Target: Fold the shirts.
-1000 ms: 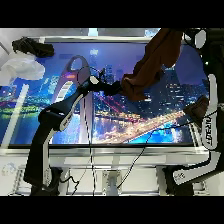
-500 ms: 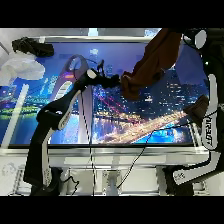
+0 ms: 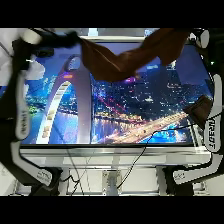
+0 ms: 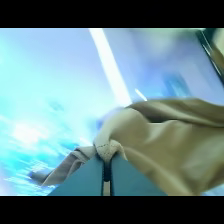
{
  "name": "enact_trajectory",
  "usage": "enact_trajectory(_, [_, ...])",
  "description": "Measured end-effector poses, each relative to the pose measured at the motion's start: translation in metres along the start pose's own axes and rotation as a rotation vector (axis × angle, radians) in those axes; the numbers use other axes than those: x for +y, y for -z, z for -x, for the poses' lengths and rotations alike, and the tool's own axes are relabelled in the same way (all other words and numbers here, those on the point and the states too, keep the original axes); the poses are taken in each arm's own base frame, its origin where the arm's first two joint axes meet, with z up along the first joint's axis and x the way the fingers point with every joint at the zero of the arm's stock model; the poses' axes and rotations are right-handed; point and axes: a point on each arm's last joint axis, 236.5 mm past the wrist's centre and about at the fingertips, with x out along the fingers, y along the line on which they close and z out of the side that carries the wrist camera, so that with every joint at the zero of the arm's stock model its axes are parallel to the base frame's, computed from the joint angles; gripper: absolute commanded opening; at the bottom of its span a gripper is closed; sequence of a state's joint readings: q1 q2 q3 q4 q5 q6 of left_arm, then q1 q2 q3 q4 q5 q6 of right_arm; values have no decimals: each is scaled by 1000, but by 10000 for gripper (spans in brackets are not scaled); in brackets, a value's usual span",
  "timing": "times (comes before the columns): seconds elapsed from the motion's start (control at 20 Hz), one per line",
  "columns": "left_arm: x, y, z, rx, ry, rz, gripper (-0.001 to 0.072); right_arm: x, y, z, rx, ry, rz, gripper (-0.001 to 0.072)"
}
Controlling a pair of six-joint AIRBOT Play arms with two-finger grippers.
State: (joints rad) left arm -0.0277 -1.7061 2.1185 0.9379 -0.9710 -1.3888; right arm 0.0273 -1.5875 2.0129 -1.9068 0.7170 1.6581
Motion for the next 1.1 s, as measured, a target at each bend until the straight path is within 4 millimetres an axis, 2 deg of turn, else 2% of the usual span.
enact_trajectory(0.1, [12, -44, 66, -105, -92, -71, 15, -7, -3, 8, 5, 14, -19, 22])
enact_trajectory(0.25, [9, -84, 148, -223, -196, -171, 15, -10, -15, 30, 0, 16, -30, 22])
enact_trajectory(0.4, [-3, -101, 215, -284, -296, -263, 14, -14, -31, 71, 5, 14, -9, 22])
enact_trajectory(0.5, [-18, -97, 247, -280, -327, -315, 14, -14, -38, 108, 28, 4, 14, 22])
enact_trajectory(0.7, [-52, -80, 289, -248, -328, -375, 13, 0, -40, 186, 89, -67, 81, 22])
enact_trajectory(0.85, [-72, -72, 307, -247, -311, -395, 12, 10, -44, 234, 82, -129, 104, 21])
enact_trajectory(0.9, [-75, -69, 309, -243, -306, -396, 12, 11, -45, 243, 79, -140, 108, 21])
enact_trajectory(1.0, [-69, -60, 300, -204, -296, -377, 13, 13, -43, 250, 88, -151, 115, 21])
enact_trajectory(1.1, [-53, -46, 278, -139, -279, -331, 13, 15, -36, 242, 118, -148, 127, 21])
